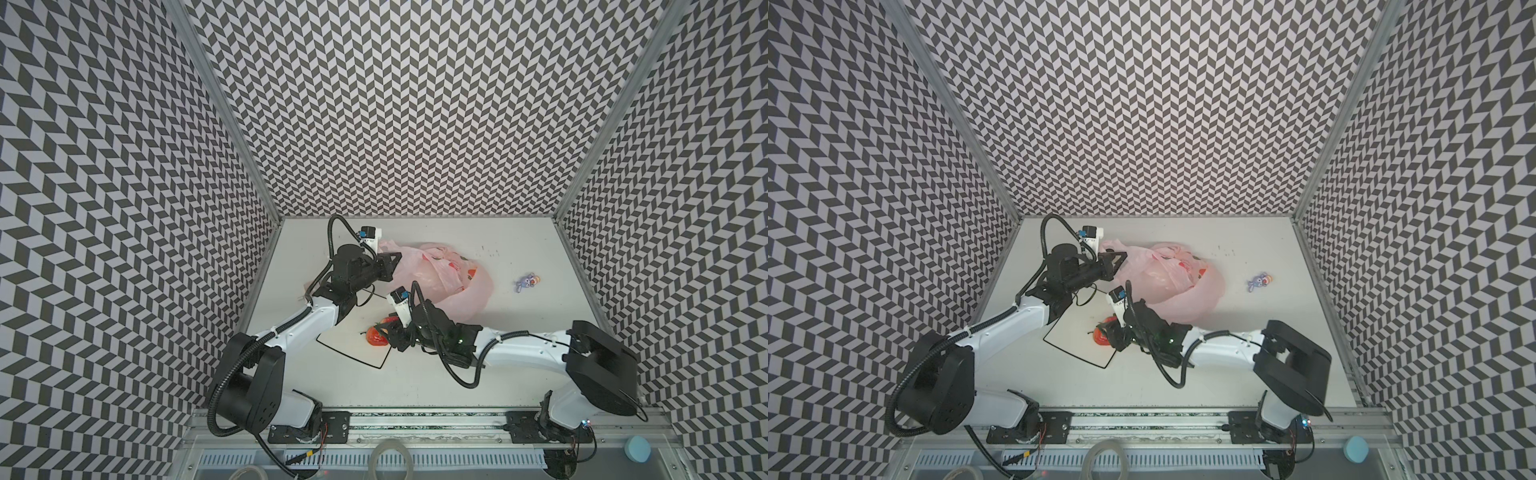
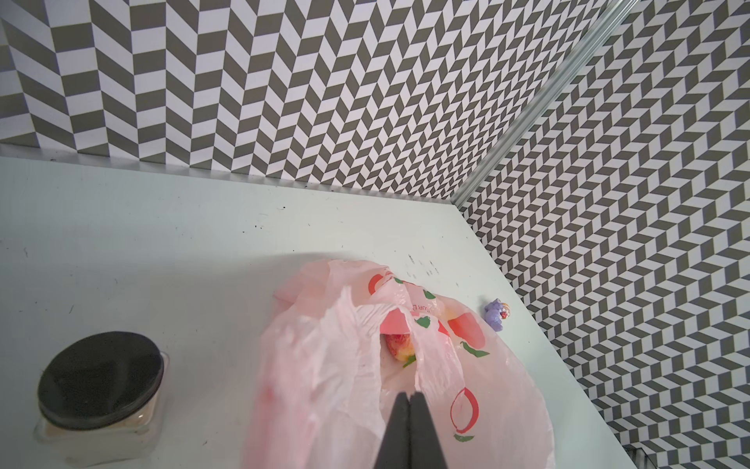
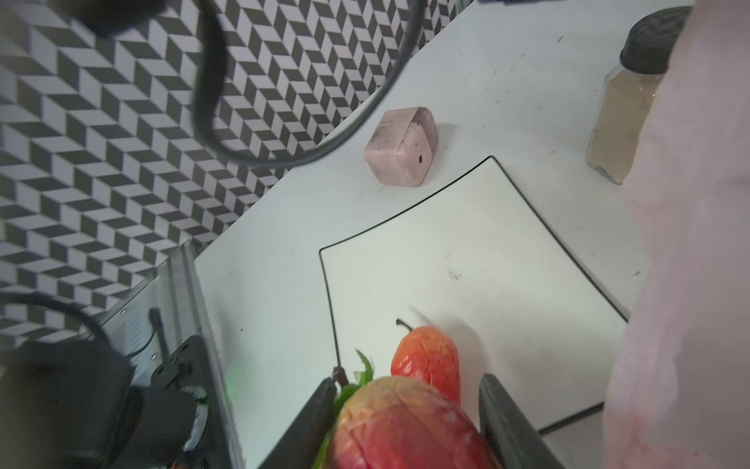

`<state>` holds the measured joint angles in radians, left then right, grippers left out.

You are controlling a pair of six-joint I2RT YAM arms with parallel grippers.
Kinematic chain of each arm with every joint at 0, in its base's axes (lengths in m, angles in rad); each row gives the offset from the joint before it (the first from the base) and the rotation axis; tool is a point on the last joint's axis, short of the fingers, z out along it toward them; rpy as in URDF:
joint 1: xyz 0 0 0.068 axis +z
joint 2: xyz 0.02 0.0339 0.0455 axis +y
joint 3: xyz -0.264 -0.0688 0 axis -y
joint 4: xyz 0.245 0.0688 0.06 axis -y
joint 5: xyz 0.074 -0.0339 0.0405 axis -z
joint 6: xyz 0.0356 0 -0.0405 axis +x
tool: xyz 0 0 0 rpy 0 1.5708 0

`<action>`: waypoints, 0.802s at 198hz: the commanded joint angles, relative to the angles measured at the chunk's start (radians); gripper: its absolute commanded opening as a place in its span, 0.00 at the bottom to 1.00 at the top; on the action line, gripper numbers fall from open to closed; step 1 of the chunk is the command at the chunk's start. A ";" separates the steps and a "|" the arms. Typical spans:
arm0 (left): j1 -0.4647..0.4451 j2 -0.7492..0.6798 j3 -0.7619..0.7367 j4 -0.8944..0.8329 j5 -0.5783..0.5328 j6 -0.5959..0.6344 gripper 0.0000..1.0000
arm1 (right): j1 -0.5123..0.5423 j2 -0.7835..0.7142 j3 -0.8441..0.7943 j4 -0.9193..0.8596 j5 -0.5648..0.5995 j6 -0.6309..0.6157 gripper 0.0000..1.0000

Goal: Take the fake fruits out of the plastic bag
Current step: 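Lower the strawberry onto the white tray and open the right gripper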

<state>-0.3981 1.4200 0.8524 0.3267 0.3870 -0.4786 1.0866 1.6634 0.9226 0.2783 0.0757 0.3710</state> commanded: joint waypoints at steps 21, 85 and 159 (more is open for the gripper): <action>0.031 -0.008 0.033 -0.018 0.030 0.043 0.00 | -0.021 0.177 0.171 -0.008 0.142 0.075 0.39; 0.039 -0.025 0.020 -0.032 0.033 0.055 0.00 | -0.058 0.392 0.339 -0.063 0.136 0.113 0.40; 0.038 -0.057 -0.010 -0.006 0.038 0.046 0.00 | -0.061 0.448 0.379 -0.103 0.057 0.079 0.67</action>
<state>-0.3614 1.4033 0.8608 0.3038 0.4068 -0.4377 1.0191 2.0953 1.2713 0.1783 0.1730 0.4633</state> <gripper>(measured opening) 0.047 0.636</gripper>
